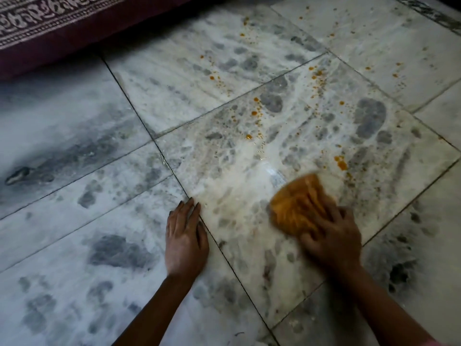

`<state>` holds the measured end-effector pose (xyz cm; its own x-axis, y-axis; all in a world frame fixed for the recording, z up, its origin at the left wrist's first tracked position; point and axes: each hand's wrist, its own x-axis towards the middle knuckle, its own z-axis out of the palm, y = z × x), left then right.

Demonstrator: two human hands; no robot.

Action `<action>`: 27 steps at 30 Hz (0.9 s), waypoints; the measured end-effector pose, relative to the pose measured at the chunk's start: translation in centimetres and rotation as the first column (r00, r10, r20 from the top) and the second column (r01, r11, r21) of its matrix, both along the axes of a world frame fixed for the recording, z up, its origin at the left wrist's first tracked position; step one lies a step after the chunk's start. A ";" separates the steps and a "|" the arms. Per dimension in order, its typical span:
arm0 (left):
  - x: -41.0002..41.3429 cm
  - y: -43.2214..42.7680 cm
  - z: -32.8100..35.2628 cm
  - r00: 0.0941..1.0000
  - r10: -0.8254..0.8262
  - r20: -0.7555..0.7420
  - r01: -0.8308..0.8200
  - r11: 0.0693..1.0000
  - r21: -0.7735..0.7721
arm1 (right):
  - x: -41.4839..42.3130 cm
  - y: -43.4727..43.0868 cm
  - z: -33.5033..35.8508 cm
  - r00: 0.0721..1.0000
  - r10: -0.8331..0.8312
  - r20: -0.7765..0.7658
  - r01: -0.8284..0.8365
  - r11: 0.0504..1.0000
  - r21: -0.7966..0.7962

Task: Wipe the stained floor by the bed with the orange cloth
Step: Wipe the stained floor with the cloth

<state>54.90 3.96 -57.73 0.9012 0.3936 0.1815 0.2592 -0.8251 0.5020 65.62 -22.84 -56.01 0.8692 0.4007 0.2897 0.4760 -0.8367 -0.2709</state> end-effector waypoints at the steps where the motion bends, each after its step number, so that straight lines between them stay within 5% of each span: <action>1: 0.1 0.0 0.0 1.000 0.000 -0.002 0.000 1.000 -0.001 | 1.5 1.9 0.2 0.991 -0.129 -0.022 0.129 0.991 0.021; 4: 0.1 -0.1 0.1 1.000 0.005 -0.011 -0.005 1.000 -0.005 | 3.2 9.6 0.3 0.956 -0.275 -0.101 0.281 0.959 0.048; 8: 0.1 0.1 -0.1 1.000 -0.001 -0.011 0.000 1.000 -0.017 | -1.3 12.5 0.3 0.986 0.062 -0.156 -0.057 0.998 0.036; 12: -0.1 0.0 -0.2 0.999 -0.047 0.023 0.046 0.999 0.008 | -5.1 2.8 -0.1 0.950 0.308 -0.058 -0.305 0.951 0.050; 16: 0.9 -2.3 0.0 0.980 -0.197 -0.013 0.197 0.980 0.001 | 0.0 -1.5 0.7 0.997 -0.071 -0.029 0.070 0.997 -0.010; 20: 3.8 -5.0 0.1 0.929 -0.364 -0.072 0.364 0.931 -0.013 | 4.7 4.6 0.9 0.897 -0.413 -0.156 0.420 0.908 0.010; 25: 6.4 -5.9 0.1 0.937 -0.346 -0.042 0.345 0.938 -0.025 | -3.0 2.4 -0.2 0.987 -0.040 -0.158 0.032 0.998 -0.053; 27: 7.2 -6.6 0.0 0.930 -0.366 -0.029 0.366 0.931 -0.007 | -5.1 -3.2 -0.4 0.990 -0.029 -0.139 0.019 0.997 -0.070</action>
